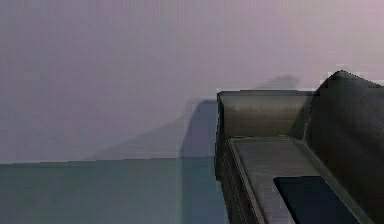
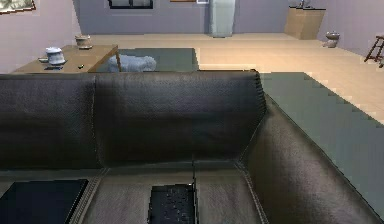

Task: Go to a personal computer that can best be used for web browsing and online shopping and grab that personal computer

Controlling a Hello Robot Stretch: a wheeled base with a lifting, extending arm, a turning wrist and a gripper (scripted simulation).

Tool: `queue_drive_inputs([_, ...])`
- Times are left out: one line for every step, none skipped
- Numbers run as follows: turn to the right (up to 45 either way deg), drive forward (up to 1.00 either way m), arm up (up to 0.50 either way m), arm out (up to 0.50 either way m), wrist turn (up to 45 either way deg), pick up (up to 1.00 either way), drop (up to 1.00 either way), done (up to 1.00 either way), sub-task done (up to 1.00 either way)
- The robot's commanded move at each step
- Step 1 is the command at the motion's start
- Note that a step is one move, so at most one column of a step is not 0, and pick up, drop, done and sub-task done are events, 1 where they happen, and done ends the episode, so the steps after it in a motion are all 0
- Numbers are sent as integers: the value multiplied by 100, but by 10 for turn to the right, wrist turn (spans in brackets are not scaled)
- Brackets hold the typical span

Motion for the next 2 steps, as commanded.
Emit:
queue_drive_inputs([0,0,10,0,0,0,0,0,0])
queue_drive_inputs([0,0,0,0,0,0,0,100,0])
